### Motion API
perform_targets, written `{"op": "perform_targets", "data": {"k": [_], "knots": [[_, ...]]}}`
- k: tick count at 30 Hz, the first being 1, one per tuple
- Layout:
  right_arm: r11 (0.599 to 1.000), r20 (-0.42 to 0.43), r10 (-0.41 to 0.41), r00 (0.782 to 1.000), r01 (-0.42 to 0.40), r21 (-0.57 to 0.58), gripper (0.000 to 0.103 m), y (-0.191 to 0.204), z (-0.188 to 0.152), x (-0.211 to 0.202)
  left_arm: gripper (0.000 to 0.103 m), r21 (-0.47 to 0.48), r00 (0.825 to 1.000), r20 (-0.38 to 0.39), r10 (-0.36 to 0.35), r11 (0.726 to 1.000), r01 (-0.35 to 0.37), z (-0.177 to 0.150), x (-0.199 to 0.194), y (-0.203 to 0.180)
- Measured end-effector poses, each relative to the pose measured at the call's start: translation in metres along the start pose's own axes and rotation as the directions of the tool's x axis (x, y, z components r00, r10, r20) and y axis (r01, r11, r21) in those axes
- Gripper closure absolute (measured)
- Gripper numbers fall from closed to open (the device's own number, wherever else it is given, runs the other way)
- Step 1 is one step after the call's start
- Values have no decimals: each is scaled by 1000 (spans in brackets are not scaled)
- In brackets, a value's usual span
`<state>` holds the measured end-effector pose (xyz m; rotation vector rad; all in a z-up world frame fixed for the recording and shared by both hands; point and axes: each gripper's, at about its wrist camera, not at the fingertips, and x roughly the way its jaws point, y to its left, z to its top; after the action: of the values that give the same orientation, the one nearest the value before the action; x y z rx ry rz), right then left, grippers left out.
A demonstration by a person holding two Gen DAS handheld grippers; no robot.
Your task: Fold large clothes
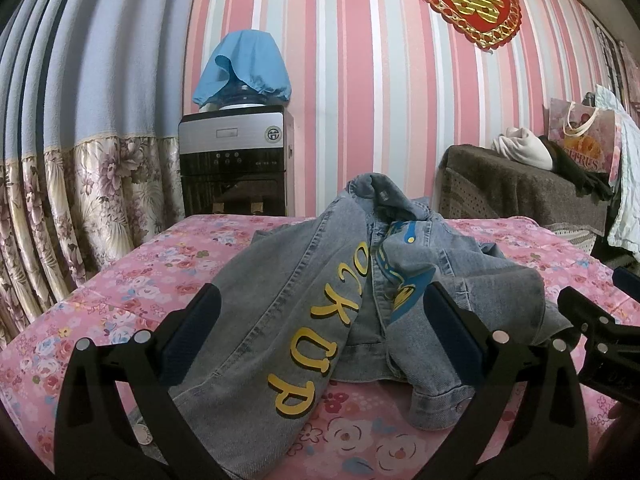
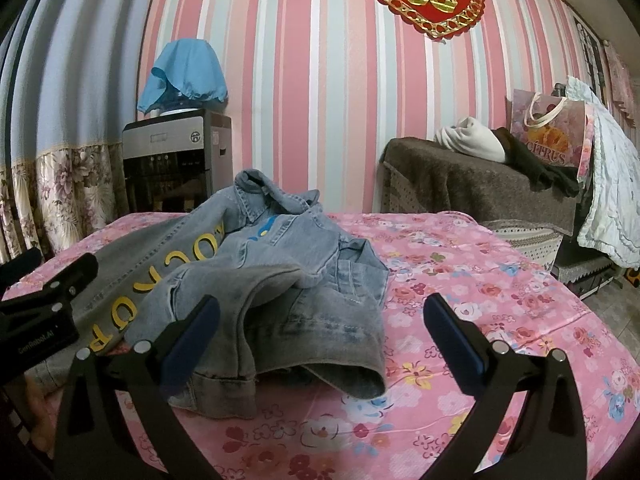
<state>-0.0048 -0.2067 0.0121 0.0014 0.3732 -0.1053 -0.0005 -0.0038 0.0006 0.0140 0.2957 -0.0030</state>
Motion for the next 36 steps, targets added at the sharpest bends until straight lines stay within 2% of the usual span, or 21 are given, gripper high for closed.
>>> {"op": "perform_targets", "data": {"k": [22,36], "knots": [[1000,19,-5,1000,5,4,2,-2,3,-4,3,-15,1000,7,9,1000,-8,-1,-1,4],[1000,20,-3,1000,3,3,2,-2,5,-2,3,9,1000,-10,5,1000,-5,0,0,-1]]}}
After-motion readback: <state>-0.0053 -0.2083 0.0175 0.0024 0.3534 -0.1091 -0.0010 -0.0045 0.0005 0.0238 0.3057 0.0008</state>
